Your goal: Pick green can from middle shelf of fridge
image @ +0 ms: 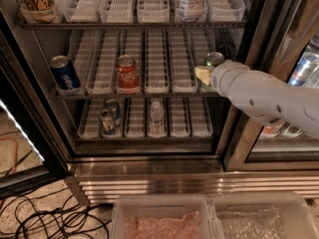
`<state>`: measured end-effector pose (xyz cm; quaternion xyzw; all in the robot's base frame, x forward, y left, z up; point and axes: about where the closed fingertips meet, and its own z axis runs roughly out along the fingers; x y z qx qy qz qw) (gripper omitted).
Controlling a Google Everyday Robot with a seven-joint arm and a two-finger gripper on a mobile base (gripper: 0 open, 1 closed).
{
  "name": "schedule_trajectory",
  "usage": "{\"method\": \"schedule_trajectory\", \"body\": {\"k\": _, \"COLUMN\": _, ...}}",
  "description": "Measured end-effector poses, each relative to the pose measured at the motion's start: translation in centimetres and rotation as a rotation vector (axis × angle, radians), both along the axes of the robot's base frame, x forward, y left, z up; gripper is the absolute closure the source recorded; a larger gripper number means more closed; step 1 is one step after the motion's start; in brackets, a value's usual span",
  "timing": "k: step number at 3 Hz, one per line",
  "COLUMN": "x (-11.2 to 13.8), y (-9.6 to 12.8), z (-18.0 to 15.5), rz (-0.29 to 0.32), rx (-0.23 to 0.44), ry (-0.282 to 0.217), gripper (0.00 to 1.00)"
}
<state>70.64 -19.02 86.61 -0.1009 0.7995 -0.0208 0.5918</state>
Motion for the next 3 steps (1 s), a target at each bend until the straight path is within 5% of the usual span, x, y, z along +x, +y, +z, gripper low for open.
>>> {"method": "schedule_trajectory", "body": {"k": 3, "x": 0.75, "y": -0.11, "z": 0.62, "rz": -0.035, "rx": -0.009, "ry": -0.016, "gripper": 0.29}}
